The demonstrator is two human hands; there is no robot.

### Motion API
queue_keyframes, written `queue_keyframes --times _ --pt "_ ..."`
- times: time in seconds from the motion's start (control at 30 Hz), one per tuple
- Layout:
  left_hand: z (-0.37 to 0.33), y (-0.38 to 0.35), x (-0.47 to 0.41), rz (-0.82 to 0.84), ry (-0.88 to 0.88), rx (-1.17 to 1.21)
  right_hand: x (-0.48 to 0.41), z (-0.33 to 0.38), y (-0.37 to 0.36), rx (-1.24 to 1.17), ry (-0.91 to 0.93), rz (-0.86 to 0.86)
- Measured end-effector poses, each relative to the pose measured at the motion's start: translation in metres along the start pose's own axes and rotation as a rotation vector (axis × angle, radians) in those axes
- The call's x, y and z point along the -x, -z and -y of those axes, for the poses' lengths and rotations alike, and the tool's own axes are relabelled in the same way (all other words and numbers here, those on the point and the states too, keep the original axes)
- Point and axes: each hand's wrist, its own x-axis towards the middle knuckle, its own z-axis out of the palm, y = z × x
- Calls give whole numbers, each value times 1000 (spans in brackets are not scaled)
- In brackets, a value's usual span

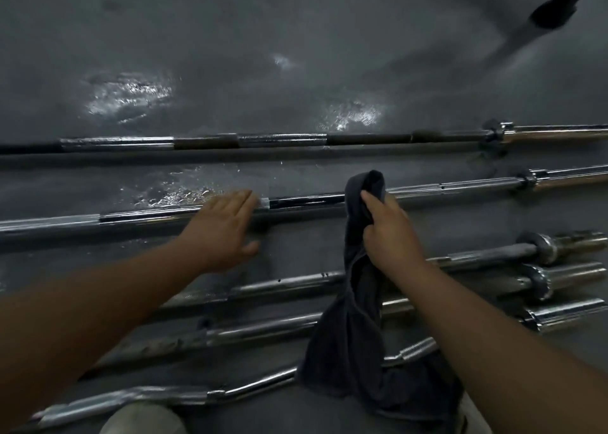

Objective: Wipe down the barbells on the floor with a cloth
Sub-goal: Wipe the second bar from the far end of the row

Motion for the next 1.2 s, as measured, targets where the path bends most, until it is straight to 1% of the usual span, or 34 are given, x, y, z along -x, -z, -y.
queue_keyframes --times 0.1,0.17,0.2,0.23,0.33,0.4,0.43,0.47,0.5,0.53,0.57,0.6,0.63,0.7,0.77,0.8,0.83,0.87,0.93,0.97,1.0,1.03,1.1,1.17,1.2 --pt "2 -19 -18 -34 29 -3 -30 -3 -22 -2 -72 29" --pt "5 -24 -27 -88 52 3 -42 11 -38 -2 -136 -9" --pt "8 -23 -33 -104 59 6 -47 24 -47 -22 -125 -31" --pt "11 -19 -41 -115 61 8 -51 42 -57 -47 -72 -28" --pt "30 -2 -67 -86 30 30 -62 79 -78 -35 174 78" --pt "44 6 -76 -64 -23 44 -76 68 -66 46 250 59" --pt "48 7 -76 -55 -48 30 -84 52 -56 86 229 13" --pt "51 6 -72 -49 -66 1 -91 33 -44 120 149 -51" --pt "51 3 -67 -36 -68 -28 -96 16 -35 141 33 -116" --pt "48 2 -62 -11 -56 -54 -96 9 -30 154 -65 -158" --pt "43 2 -60 21 -29 -77 -94 14 -33 148 -101 -168" --pt "36 3 -64 55 9 -86 -90 28 -42 123 -63 -143" --pt "29 6 -71 70 50 -72 -84 47 -53 94 24 -92" --pt "21 14 -88 69 115 33 -72 83 -71 58 191 39" --pt "23 23 -94 105 134 126 -69 91 -72 98 284 99" --pt "24 24 -92 100 115 149 -72 83 -65 138 284 85" --pt "24 24 -86 100 93 157 -76 68 -57 171 241 62" --pt "23 25 -76 98 82 163 -80 49 -48 184 160 27" --pt "18 23 -59 51 71 222 -83 13 -31 167 -51 -70" --pt "15 20 -52 16 66 254 -80 5 -28 155 -111 -95" --pt "14 17 -49 -24 65 274 -74 7 -29 145 -122 -97" --pt "13 15 -48 -65 71 279 -66 19 -35 126 -87 -79" --pt "14 12 -47 -107 109 291 -46 52 -52 117 86 32" --pt "14 6 -44 -69 109 274 -27 69 -63 148 244 137" --pt "14 2 -40 -34 89 232 -26 65 -62 165 273 140"
